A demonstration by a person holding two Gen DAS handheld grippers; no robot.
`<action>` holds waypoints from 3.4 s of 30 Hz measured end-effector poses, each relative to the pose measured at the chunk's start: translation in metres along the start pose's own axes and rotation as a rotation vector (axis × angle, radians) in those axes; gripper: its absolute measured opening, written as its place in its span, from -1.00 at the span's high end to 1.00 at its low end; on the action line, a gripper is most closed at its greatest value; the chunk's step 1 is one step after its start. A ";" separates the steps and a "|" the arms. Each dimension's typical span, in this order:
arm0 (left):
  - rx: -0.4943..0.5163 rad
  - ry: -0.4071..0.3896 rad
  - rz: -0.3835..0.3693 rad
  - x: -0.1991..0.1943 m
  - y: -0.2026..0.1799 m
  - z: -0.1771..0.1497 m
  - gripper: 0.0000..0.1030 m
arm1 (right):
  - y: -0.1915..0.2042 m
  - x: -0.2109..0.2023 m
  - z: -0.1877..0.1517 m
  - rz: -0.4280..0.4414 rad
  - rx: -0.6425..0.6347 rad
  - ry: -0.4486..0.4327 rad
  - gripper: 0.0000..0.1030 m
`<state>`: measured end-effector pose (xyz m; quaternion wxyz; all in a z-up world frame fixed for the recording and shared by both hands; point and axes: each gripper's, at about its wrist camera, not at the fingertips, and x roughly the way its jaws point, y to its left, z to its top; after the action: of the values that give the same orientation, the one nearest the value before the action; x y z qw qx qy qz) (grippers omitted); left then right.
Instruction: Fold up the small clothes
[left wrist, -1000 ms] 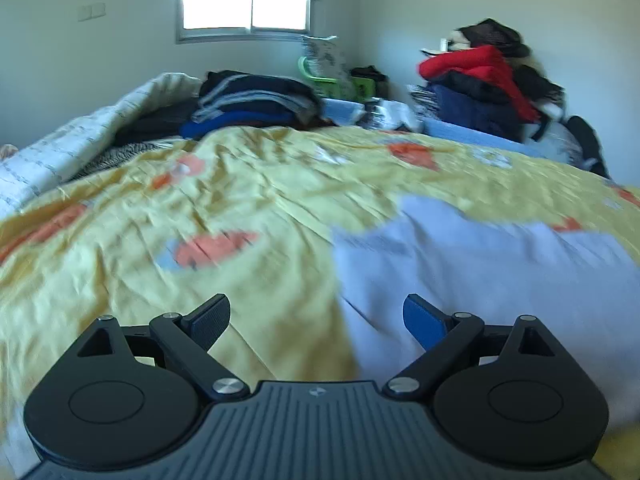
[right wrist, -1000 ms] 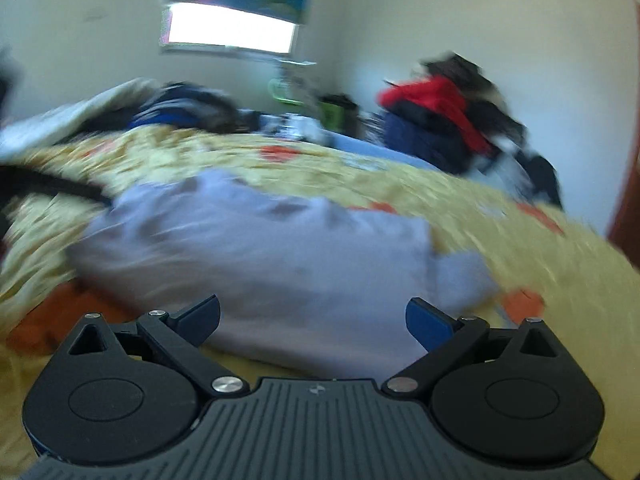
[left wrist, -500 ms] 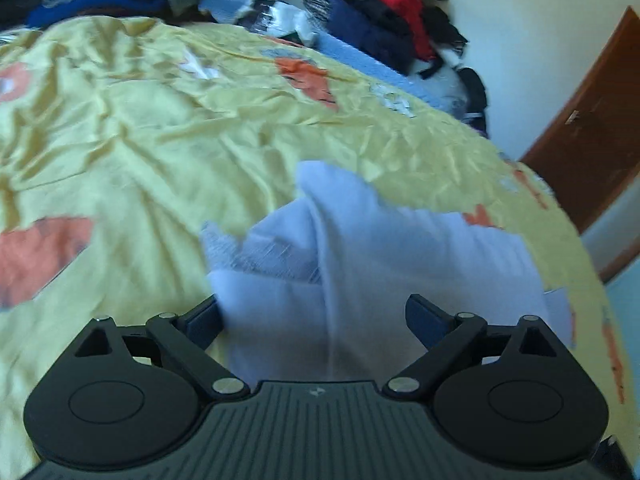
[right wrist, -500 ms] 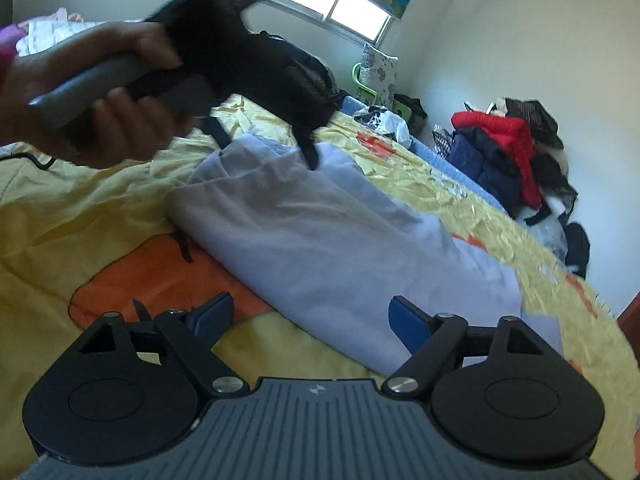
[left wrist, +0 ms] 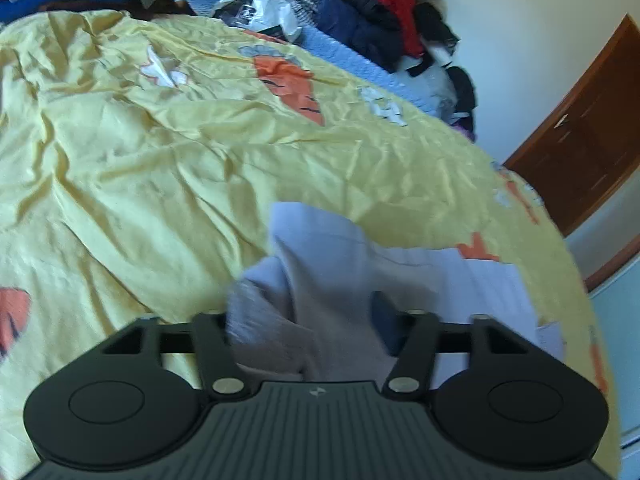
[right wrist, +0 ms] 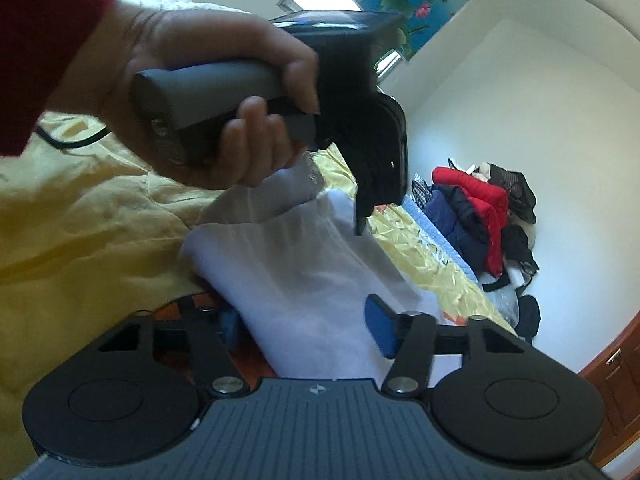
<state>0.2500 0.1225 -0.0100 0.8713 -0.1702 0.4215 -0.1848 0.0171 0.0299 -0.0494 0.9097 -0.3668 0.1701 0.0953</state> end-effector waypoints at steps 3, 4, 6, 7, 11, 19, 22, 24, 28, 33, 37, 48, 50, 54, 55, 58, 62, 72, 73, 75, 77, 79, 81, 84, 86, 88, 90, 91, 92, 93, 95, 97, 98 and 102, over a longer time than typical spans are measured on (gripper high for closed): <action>-0.001 0.013 0.048 0.001 0.001 0.003 0.43 | 0.006 -0.001 0.000 0.017 -0.034 -0.005 0.29; -0.001 0.015 0.059 0.001 0.001 0.003 0.53 | 0.008 -0.001 0.000 0.027 -0.047 -0.006 0.37; -0.006 0.015 0.074 0.000 0.001 0.002 0.69 | 0.011 -0.001 0.000 0.042 -0.071 -0.007 0.63; -0.011 0.015 0.075 0.000 0.002 0.003 0.74 | 0.011 0.000 0.000 0.049 -0.077 -0.008 0.74; -0.001 0.006 0.113 -0.004 -0.008 0.003 0.84 | 0.002 0.001 0.002 0.083 -0.030 -0.020 0.85; 0.049 -0.050 0.175 -0.028 -0.051 0.012 0.86 | -0.061 -0.018 -0.009 0.199 0.310 -0.074 0.88; 0.054 -0.072 0.208 -0.036 -0.071 0.017 0.86 | -0.088 -0.027 -0.016 0.209 0.417 -0.098 0.88; 0.053 -0.092 0.208 -0.040 -0.085 0.019 0.86 | -0.104 -0.033 -0.024 0.213 0.483 -0.107 0.88; 0.076 -0.132 0.217 -0.046 -0.116 0.020 0.86 | -0.132 -0.044 -0.044 0.211 0.606 -0.113 0.88; 0.142 -0.172 0.229 -0.042 -0.160 0.016 0.86 | -0.159 -0.053 -0.067 0.203 0.733 -0.117 0.89; 0.206 -0.180 0.231 -0.030 -0.195 0.010 0.86 | -0.178 -0.060 -0.087 0.187 0.802 -0.105 0.91; 0.357 -0.115 0.231 0.040 -0.265 -0.018 0.86 | -0.200 -0.051 -0.144 0.201 0.993 -0.034 0.91; 0.380 -0.102 0.239 0.053 -0.273 -0.026 0.86 | -0.203 -0.049 -0.153 0.204 1.018 -0.025 0.91; 0.389 -0.079 0.237 0.072 -0.283 -0.037 0.86 | -0.208 -0.047 -0.171 0.202 1.077 -0.006 0.91; 0.390 -0.077 0.236 0.075 -0.285 -0.039 0.86 | -0.209 -0.046 -0.177 0.207 1.100 -0.002 0.91; 0.396 -0.072 0.226 0.080 -0.289 -0.042 0.86 | -0.213 -0.043 -0.190 0.221 1.151 0.015 0.91; 0.401 -0.044 0.202 0.089 -0.292 -0.045 0.85 | -0.215 -0.036 -0.202 0.245 1.208 0.029 0.91; 0.318 -0.050 0.147 0.082 -0.289 -0.025 0.36 | -0.212 -0.028 -0.208 0.259 1.226 0.044 0.91; 0.302 -0.077 0.153 0.078 -0.287 -0.023 0.03 | -0.214 -0.026 -0.208 0.262 1.231 0.046 0.91; 0.278 -0.150 0.162 0.066 -0.282 -0.021 -0.39 | -0.213 -0.025 -0.210 0.264 1.238 0.048 0.91; 0.273 -0.217 0.165 0.052 -0.278 -0.019 -0.44 | -0.214 -0.024 -0.210 0.263 1.242 0.050 0.91; 0.283 -0.240 0.178 0.043 -0.276 -0.018 -0.44 | -0.213 -0.023 -0.210 0.261 1.240 0.052 0.85; 0.295 -0.251 0.213 0.037 -0.272 -0.020 -0.44 | -0.214 -0.023 -0.211 0.256 1.248 0.059 0.74; 0.346 -0.244 0.282 0.034 -0.265 -0.028 -0.44 | -0.218 -0.024 -0.216 0.265 1.287 0.061 0.64; 0.373 -0.231 0.329 0.032 -0.259 -0.039 -0.44 | -0.223 -0.030 -0.221 0.255 1.302 0.052 0.52; 0.382 -0.209 0.346 0.028 -0.251 -0.052 -0.44 | -0.231 -0.039 -0.227 0.215 1.310 0.043 0.35; 0.378 -0.196 0.355 0.024 -0.242 -0.067 -0.45 | -0.241 -0.048 -0.229 0.142 1.308 0.034 0.35; 0.378 -0.194 0.361 0.020 -0.238 -0.076 -0.45 | -0.246 -0.052 -0.228 0.101 1.289 0.023 0.35; 0.379 -0.196 0.371 0.017 -0.233 -0.085 -0.45 | -0.251 -0.054 -0.224 0.074 1.257 0.010 0.35; 0.377 -0.204 0.381 0.013 -0.229 -0.092 -0.45 | -0.254 -0.054 -0.218 0.060 1.218 0.000 0.35; 0.373 -0.210 0.400 0.006 -0.221 -0.105 -0.45 | -0.258 -0.048 -0.204 0.054 1.142 -0.023 0.35; 0.364 -0.207 0.409 0.000 -0.215 -0.117 -0.45 | -0.258 -0.035 -0.194 0.101 1.098 -0.031 0.32; 0.368 -0.200 0.408 -0.001 -0.212 -0.121 -0.48 | -0.257 -0.025 -0.190 0.127 1.082 -0.016 0.25; 0.401 -0.196 0.425 -0.002 -0.205 -0.135 -0.59 | -0.246 0.012 -0.185 0.115 1.001 0.093 0.13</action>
<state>0.1047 -0.0749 0.0048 0.9432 0.0802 0.3166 -0.0607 0.0577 -0.2744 -0.0219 0.9588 0.1204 0.2550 0.0355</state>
